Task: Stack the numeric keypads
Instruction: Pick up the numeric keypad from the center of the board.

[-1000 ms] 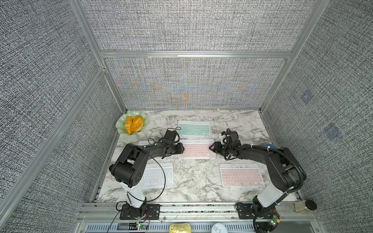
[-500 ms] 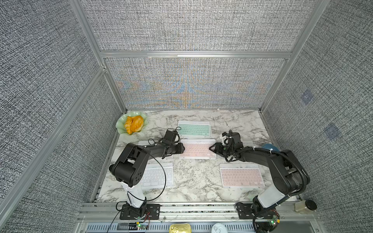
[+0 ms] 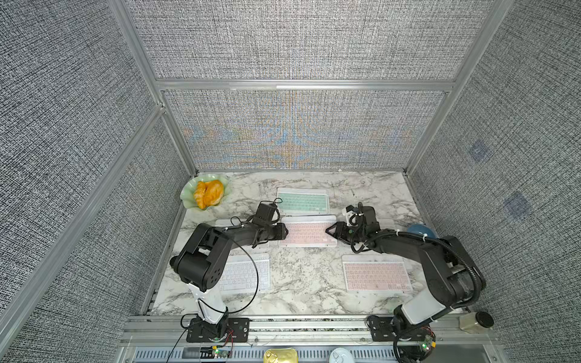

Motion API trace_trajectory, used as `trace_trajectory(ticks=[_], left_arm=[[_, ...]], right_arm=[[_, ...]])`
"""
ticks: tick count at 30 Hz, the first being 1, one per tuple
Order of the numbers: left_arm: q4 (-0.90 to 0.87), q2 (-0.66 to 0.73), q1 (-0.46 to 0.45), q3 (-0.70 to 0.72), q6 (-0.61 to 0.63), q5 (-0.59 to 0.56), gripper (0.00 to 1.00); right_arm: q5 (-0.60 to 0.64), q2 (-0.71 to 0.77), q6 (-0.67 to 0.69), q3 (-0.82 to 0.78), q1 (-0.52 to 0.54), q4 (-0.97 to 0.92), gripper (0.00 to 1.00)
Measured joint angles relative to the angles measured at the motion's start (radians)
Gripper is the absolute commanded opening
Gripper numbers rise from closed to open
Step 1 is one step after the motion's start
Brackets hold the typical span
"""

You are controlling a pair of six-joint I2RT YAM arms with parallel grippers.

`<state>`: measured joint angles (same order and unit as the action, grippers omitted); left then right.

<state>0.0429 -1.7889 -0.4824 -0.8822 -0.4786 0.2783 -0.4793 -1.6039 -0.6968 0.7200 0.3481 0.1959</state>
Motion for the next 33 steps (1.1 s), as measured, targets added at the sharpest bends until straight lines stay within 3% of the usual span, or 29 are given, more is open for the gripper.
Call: trace_trajectory(ticks=[11,17,33], left_arm=[[-0.008,0.011,-0.002,0.010,-0.001,0.020,0.45],[-0.009,0.029,-0.002,0.027,-0.031,0.034,0.45],[-0.116,0.278,0.069,0.008,-0.077,-0.014,0.47]], right_arm=[[-0.023,0.015,-0.004,-0.018,0.000,0.015,0.28],[-0.060,0.036,-0.037,-0.029,-0.011,0.035,0.00],[-0.125,0.145,-0.088,-0.022,-0.021,0.058,0.00]])
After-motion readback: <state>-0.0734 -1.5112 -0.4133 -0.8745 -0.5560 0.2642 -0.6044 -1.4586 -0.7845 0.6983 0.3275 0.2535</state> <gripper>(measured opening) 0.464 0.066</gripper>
